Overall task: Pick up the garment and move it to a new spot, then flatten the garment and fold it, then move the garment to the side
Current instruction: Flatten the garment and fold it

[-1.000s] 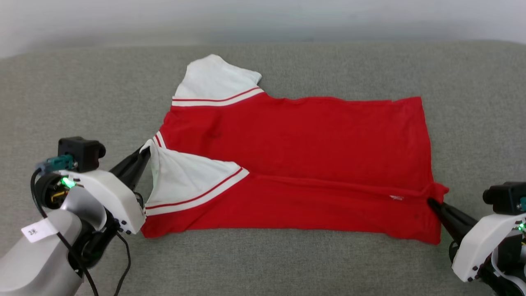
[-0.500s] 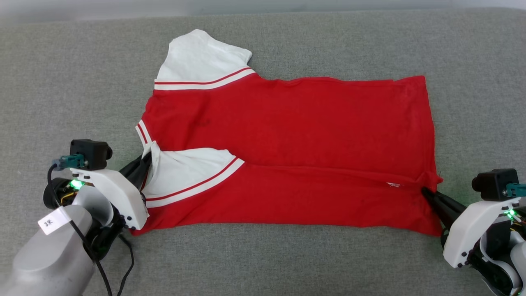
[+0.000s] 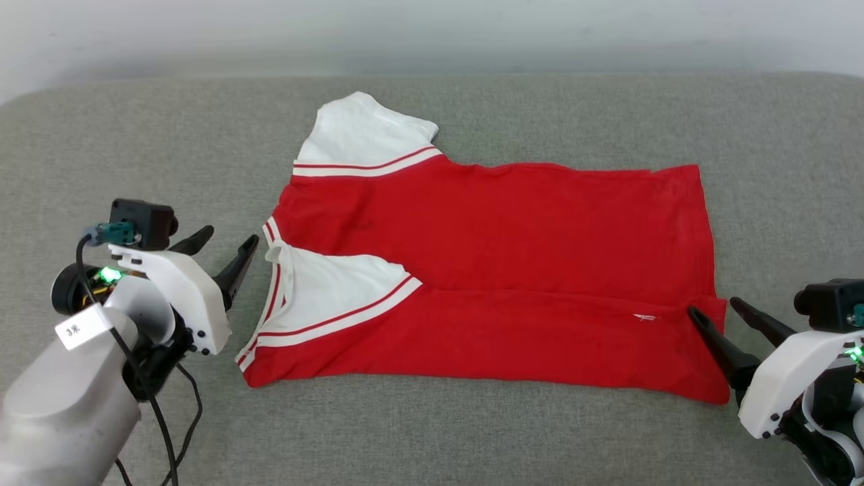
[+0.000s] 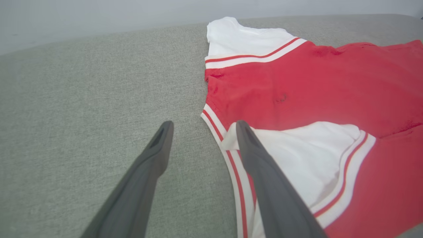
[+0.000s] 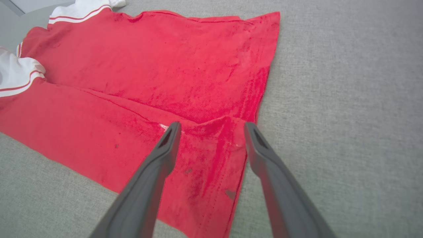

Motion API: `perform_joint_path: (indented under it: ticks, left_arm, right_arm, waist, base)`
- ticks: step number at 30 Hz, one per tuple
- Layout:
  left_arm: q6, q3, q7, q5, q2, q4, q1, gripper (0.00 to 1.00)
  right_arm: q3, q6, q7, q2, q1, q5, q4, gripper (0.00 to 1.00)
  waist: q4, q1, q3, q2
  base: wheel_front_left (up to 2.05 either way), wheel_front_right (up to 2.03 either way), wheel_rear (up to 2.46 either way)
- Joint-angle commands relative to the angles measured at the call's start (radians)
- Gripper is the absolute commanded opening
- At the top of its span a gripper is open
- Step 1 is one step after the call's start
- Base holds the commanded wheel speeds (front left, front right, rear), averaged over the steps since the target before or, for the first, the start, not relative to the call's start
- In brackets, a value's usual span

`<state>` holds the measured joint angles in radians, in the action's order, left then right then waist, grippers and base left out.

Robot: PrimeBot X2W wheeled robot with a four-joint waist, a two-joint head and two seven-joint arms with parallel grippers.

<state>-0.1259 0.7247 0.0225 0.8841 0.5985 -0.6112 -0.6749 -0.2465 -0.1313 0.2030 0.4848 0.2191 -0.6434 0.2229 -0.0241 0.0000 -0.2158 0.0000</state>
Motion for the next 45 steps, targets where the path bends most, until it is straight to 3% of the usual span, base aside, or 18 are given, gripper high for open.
perform_joint_path:
  ticks: [1,5,12,19,30,36,37,38,39,45]
  left_arm:
    - [-0.003,0.006,-0.011,0.001,0.007,0.010,-0.016,1.00]
    - [-0.003,0.031,-0.117,0.029,0.045,0.061,-0.047,1.00]
    - [-0.003,0.097,-0.415,0.123,0.095,0.162,-0.085,1.00]
    - [-0.002,0.163,-0.638,0.170,0.119,0.204,-0.086,1.00]
    - [-0.001,0.221,-0.703,0.174,0.114,0.130,-0.028,1.00]
    - [-0.002,0.252,-0.710,0.194,0.077,0.066,0.007,1.00]
    - [-0.002,0.258,-0.712,0.195,0.072,0.060,0.009,0.93]
    - [-0.003,0.263,-0.709,0.194,0.068,0.056,0.008,0.20]
    - [-0.003,0.266,-0.701,0.193,0.065,0.054,0.006,0.00]
    - [-0.003,0.260,-0.657,0.213,0.086,0.084,-0.029,0.00]
  right_arm:
    - [0.006,0.001,0.002,0.001,-0.011,0.000,-0.008,1.00]
    - [0.033,0.001,0.016,-0.005,-0.027,0.013,-0.034,1.00]
    - [0.052,0.001,0.037,-0.024,-0.040,0.035,-0.064,1.00]
    - [0.059,0.001,0.055,-0.038,-0.043,0.047,-0.087,1.00]
    - [0.066,0.001,0.064,-0.050,-0.015,0.060,-0.104,1.00]
    - [0.060,0.001,0.062,-0.053,0.001,0.060,-0.100,1.00]
    - [0.061,0.001,0.065,-0.050,0.005,0.059,-0.100,1.00]
    - [0.062,0.001,0.067,-0.047,0.009,0.059,-0.100,1.00]
    - [0.062,0.001,0.069,-0.042,0.011,0.060,-0.101,1.00]
    - [0.063,0.001,0.107,0.008,0.047,0.059,-0.121,1.00]
  waist:
    - [0.013,0.0000,0.021,0.0000]
    - [0.024,0.0000,0.045,0.0000]
    - [0.031,0.0000,0.061,0.0000]
    - [0.020,0.0000,0.055,0.0000]
    - [-0.021,0.0000,0.015,0.0000]
    - [-0.031,0.0000,-0.002,0.0000]
    - [-0.031,0.0000,-0.002,0.0000]
    - [-0.030,0.0000,-0.002,0.0000]
    - [-0.029,0.0000,0.000,0.0000]
    - [-0.018,0.0000,0.027,0.0000]
  base:
    - [0.00,0.00,0.00]
    - [0.00,0.00,0.00]
    - [0.00,0.00,0.00]
    - [0.00,0.00,0.00]
    - [0.00,0.00,0.00]
    - [0.00,0.00,0.00]
    - [0.00,0.00,0.00]
    - [0.00,0.00,0.00]
    - [0.00,0.00,0.00]
    - [0.00,0.00,0.00]
